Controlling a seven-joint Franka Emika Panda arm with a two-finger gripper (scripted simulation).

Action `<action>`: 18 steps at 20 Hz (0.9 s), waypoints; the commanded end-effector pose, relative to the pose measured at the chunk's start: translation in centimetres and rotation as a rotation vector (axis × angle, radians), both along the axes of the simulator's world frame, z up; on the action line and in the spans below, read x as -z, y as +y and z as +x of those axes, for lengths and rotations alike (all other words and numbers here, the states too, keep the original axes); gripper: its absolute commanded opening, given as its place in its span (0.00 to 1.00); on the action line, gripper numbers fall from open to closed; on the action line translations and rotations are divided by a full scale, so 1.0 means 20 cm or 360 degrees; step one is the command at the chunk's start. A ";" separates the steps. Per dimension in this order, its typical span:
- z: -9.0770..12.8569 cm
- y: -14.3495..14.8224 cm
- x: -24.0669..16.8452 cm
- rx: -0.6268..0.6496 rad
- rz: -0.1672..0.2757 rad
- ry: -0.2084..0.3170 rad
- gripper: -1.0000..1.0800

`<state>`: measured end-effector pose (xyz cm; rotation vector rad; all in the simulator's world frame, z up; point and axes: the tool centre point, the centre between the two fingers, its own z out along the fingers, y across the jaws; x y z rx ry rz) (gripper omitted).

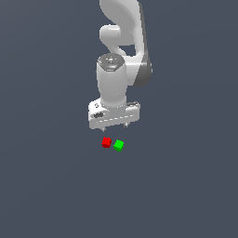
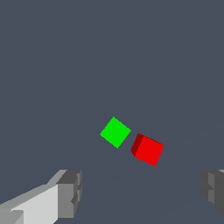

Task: Stack the red cube on top of the green cube.

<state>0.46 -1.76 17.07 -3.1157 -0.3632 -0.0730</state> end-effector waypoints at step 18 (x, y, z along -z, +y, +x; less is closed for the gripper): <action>-0.05 -0.10 0.22 -0.0787 -0.0021 0.0023 0.96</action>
